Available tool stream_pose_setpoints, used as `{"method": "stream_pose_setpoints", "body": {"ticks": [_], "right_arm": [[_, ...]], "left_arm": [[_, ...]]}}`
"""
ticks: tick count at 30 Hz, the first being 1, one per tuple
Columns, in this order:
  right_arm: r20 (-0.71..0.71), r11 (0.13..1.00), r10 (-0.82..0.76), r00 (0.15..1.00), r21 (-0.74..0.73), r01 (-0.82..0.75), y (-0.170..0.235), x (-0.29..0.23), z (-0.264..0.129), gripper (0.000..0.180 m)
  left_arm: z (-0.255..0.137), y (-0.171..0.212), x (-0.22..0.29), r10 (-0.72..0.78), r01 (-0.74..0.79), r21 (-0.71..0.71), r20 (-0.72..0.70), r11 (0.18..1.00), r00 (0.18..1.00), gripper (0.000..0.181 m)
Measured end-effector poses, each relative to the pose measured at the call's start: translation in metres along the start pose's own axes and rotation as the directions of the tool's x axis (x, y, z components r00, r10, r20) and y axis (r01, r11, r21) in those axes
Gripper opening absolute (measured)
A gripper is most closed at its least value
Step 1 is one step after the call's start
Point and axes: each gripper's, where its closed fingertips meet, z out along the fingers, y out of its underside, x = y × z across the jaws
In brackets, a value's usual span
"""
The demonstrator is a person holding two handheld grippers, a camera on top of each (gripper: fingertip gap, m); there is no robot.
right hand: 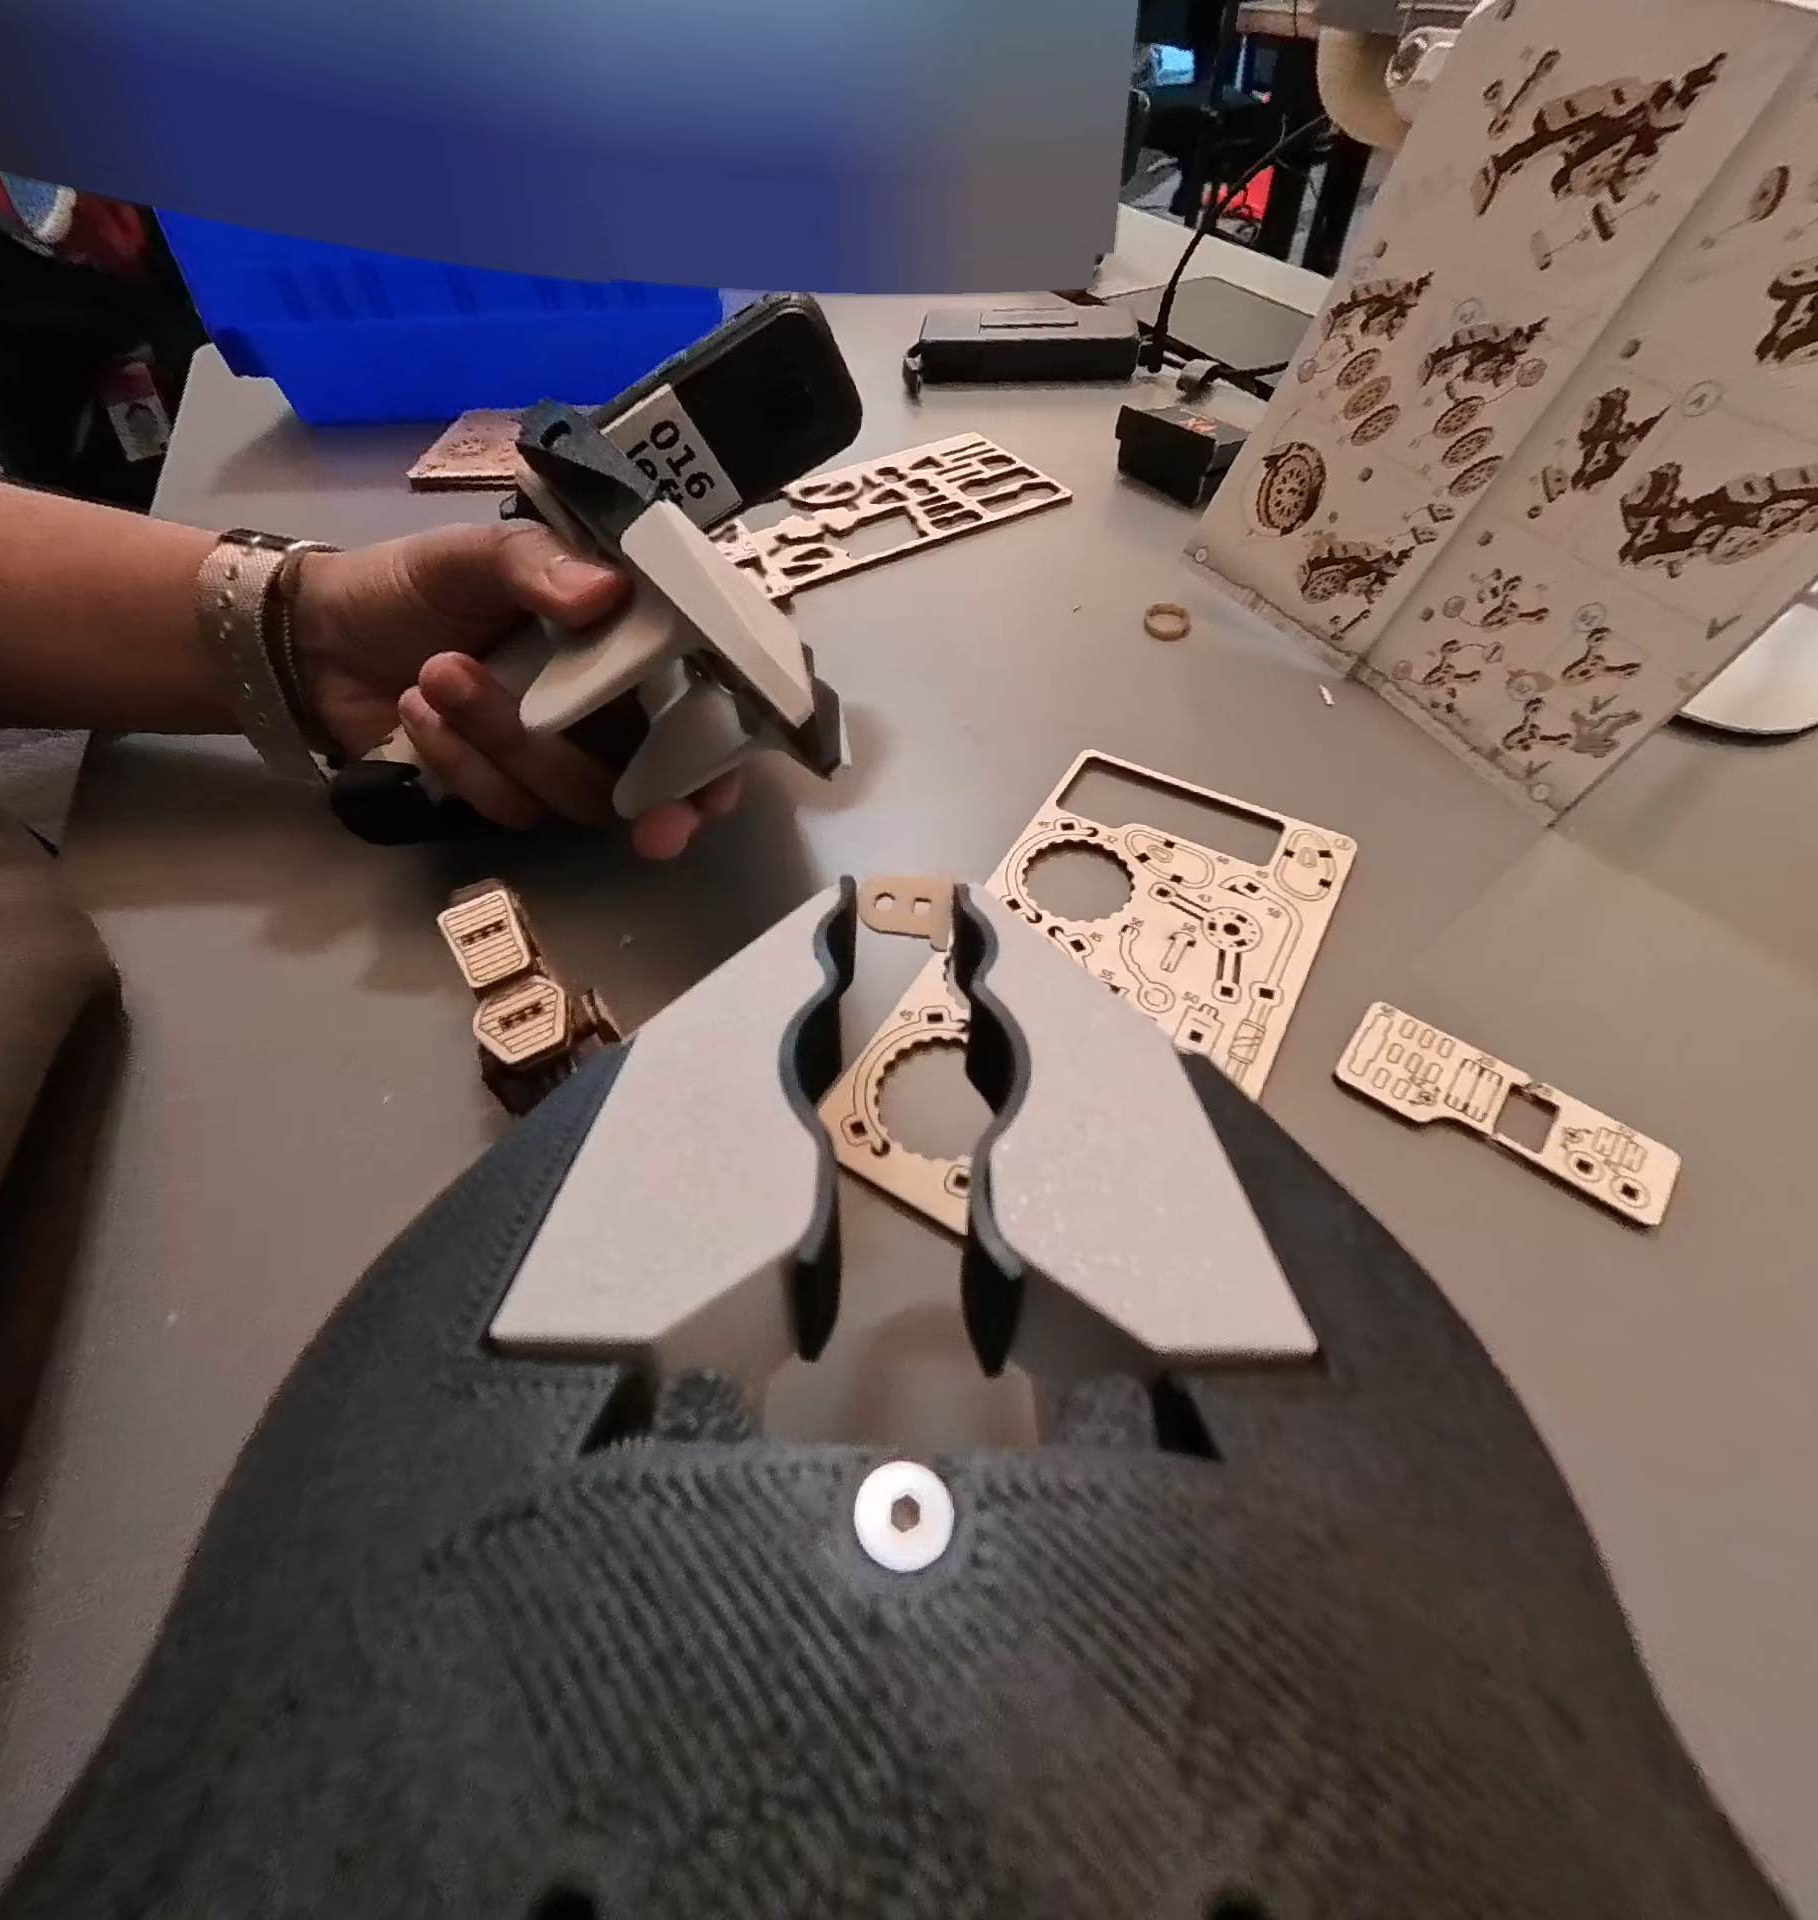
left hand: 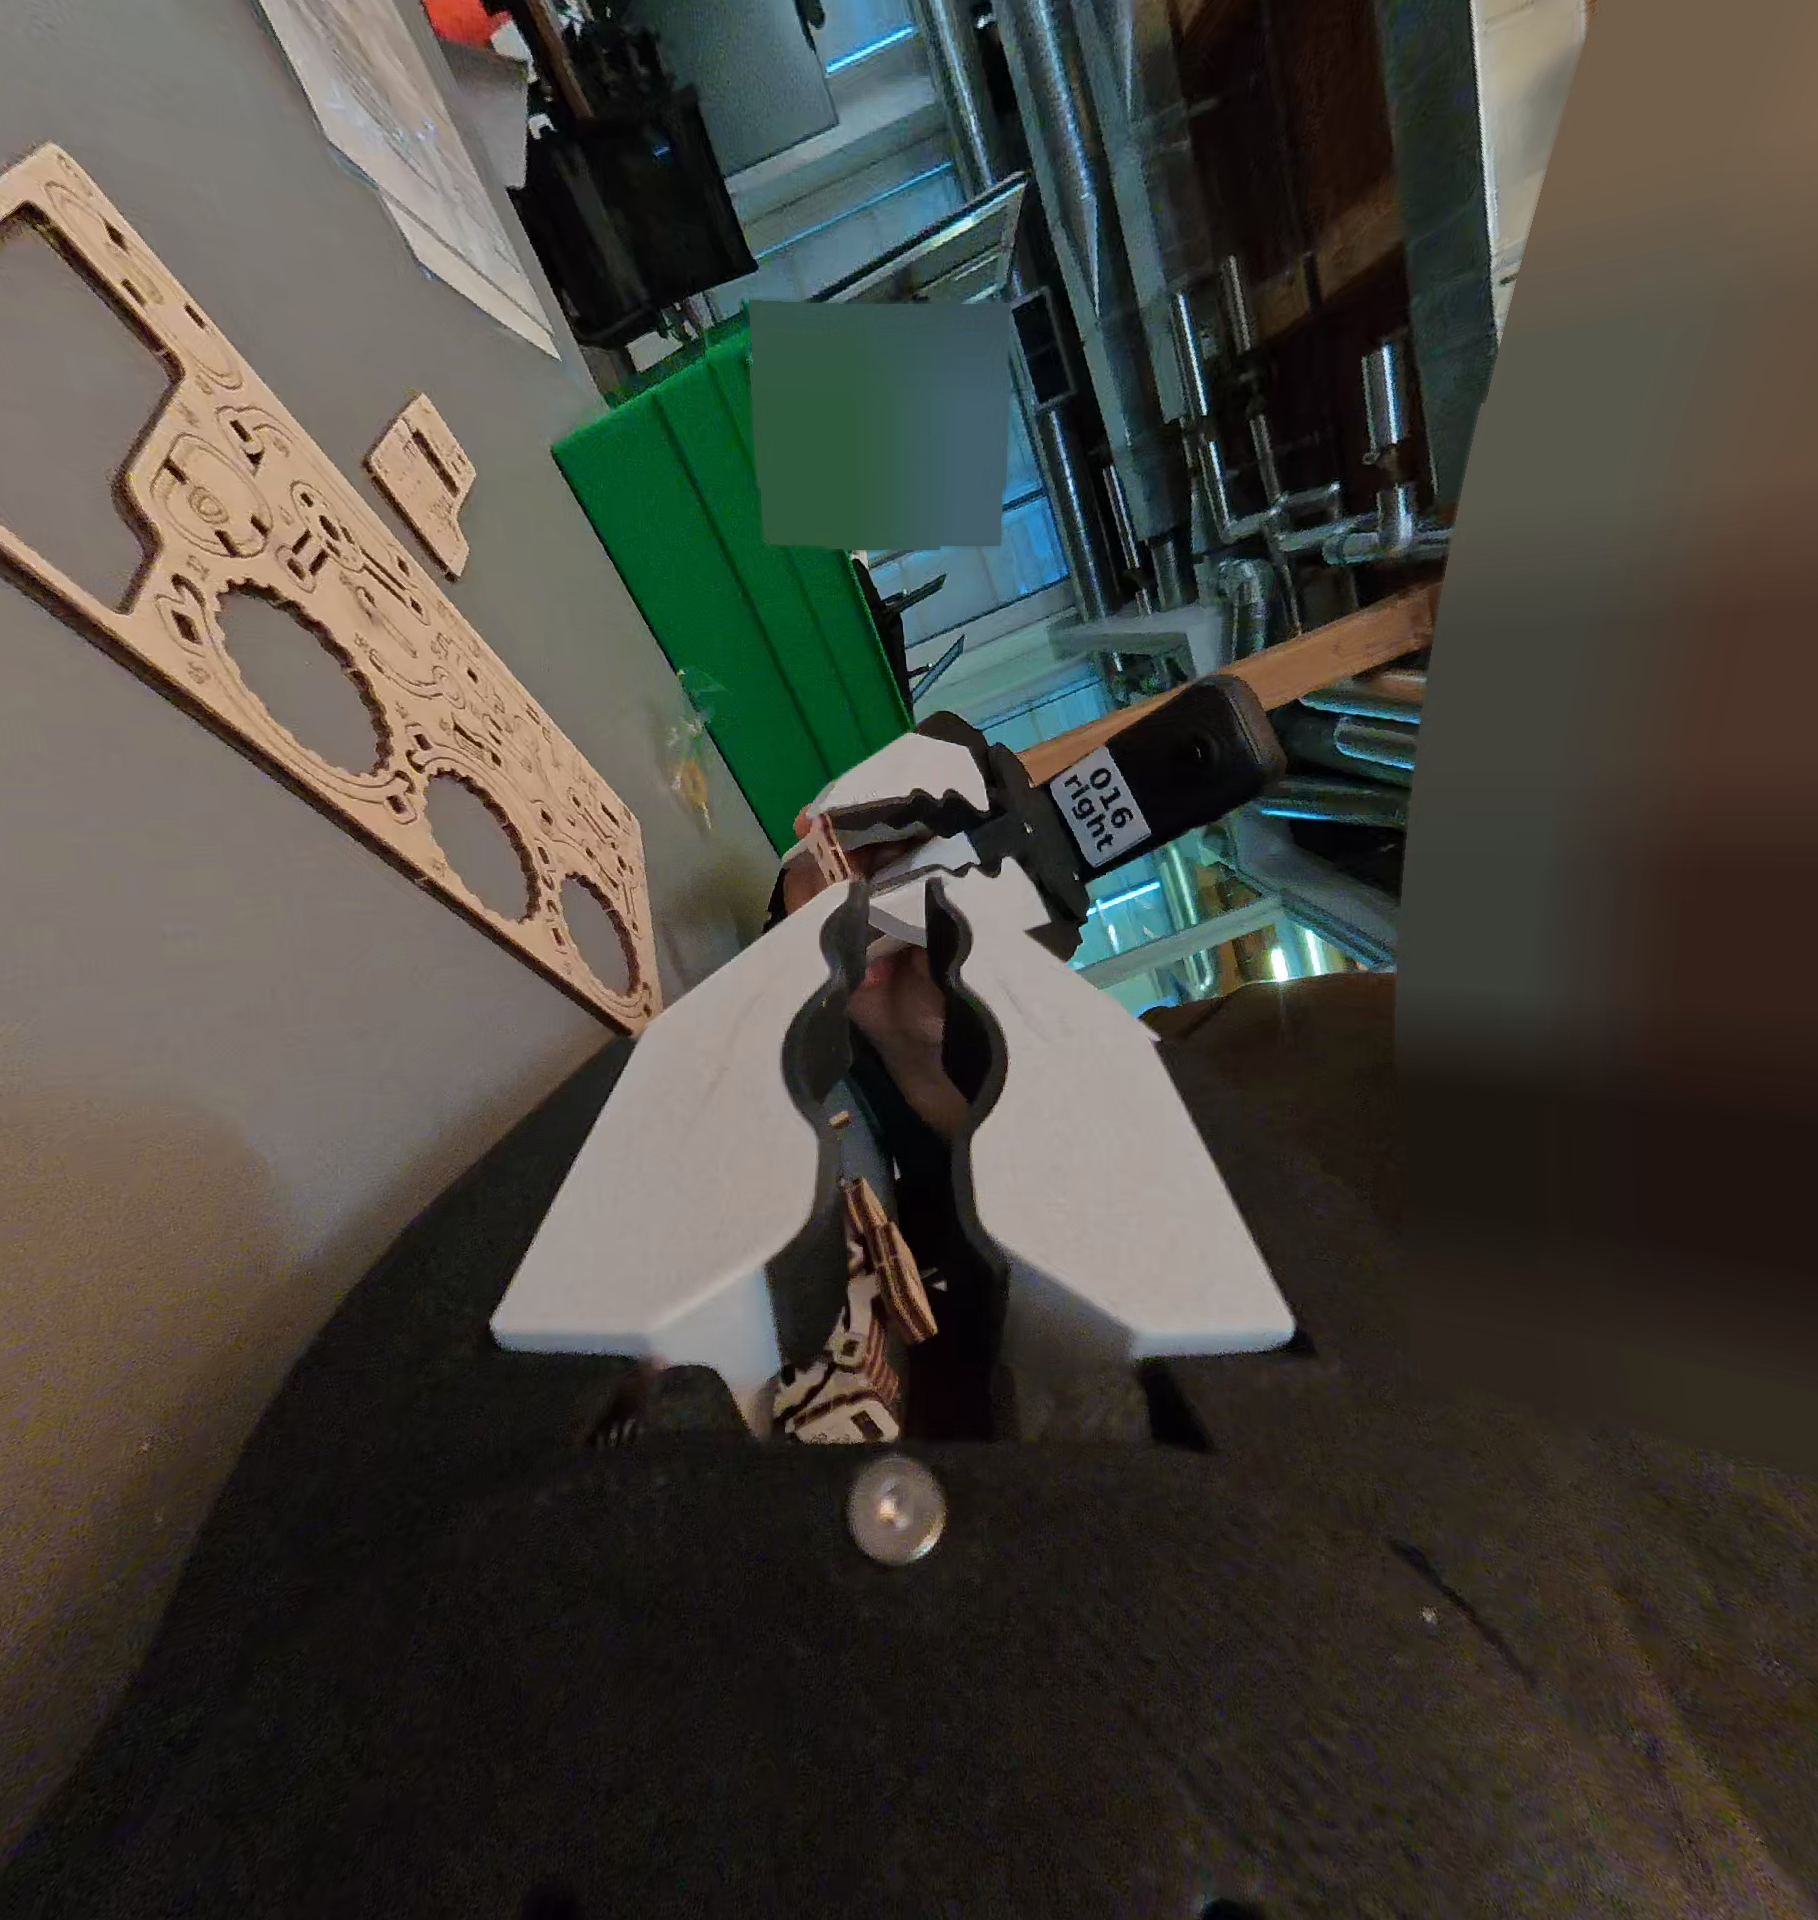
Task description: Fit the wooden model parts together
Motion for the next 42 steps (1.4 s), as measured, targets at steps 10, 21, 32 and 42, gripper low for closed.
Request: {"method": "stream_pose_setpoints", "body": {"ticks": [10, 21, 32, 42], "right_arm": [[0.052, 0.998, 0.061, 0.997, -0.011, -0.06, 0.005, -0.001, 0.01, 0.016], [0.052, 0.997, 0.075, 0.996, -0.007, -0.074, 0.004, 0.0, 0.01, 0.016], [0.053, 0.997, 0.075, 0.996, -0.009, -0.074, 0.004, 0.0, 0.01, 0.016], [0.052, 0.997, 0.074, 0.996, -0.006, -0.074, 0.004, 0.0, 0.01, 0.016]], "left_arm": [[0.008, 0.012, -0.004, 0.102, -0.097, -0.073, 0.063, 0.993, 0.993, 0.01], [0.006, 0.007, -0.005, 0.062, -0.059, -0.047, 0.057, 0.997, 0.996, 0.01], [0.006, 0.009, -0.005, 0.054, -0.051, -0.06, 0.047, 0.997, 0.997, 0.007], [0.006, 0.011, -0.003, 0.062, -0.059, -0.074, 0.039, 0.996, 0.997, 0.003]]}}
